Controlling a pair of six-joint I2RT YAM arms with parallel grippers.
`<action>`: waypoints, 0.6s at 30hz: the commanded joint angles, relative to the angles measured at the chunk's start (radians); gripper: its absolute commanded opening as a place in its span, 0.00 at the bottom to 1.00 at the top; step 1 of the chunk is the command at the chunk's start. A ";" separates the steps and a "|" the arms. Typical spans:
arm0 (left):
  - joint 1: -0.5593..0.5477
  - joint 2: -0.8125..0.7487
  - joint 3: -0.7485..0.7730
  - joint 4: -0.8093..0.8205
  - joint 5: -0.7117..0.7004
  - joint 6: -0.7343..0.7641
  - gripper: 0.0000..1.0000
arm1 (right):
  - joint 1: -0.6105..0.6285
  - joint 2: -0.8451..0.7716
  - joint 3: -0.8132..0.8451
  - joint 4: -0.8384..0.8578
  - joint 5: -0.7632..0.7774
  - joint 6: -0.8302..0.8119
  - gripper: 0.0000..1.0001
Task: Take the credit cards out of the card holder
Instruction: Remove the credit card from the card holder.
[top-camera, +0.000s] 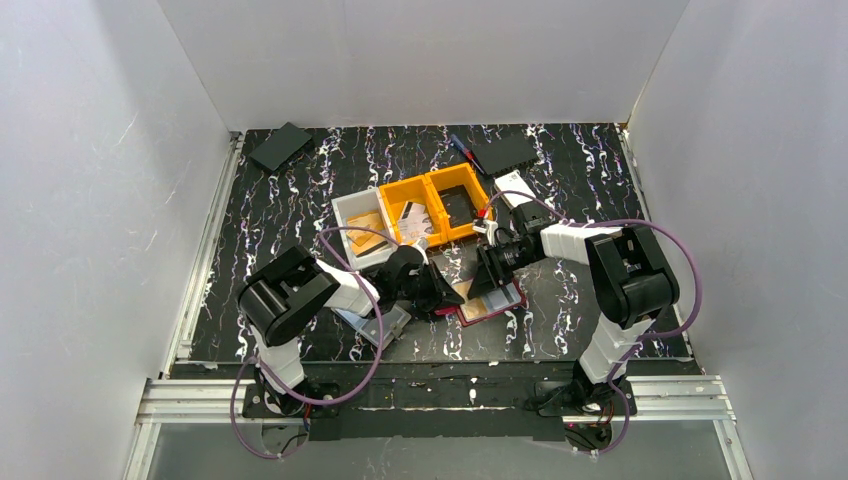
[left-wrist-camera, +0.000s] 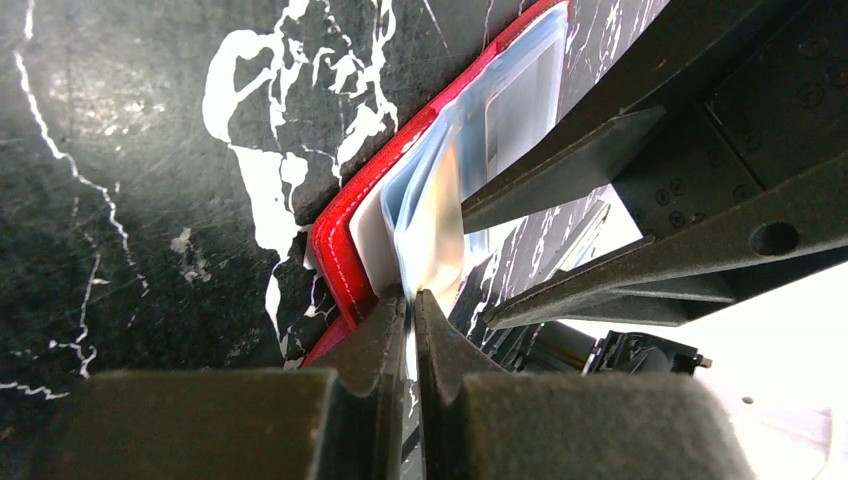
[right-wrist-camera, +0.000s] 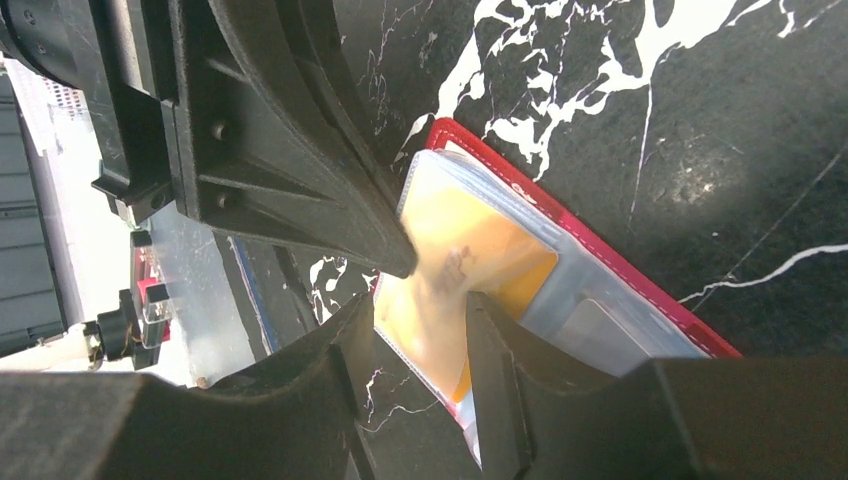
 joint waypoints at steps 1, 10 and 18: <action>-0.005 -0.009 -0.003 -0.012 -0.025 0.122 0.00 | -0.026 -0.057 0.027 -0.045 -0.030 -0.038 0.48; -0.006 -0.151 -0.078 0.092 -0.031 0.334 0.00 | -0.101 -0.111 0.065 -0.182 -0.085 -0.231 0.50; -0.005 -0.170 -0.103 0.226 0.051 0.383 0.00 | -0.117 -0.108 0.062 -0.198 -0.147 -0.258 0.50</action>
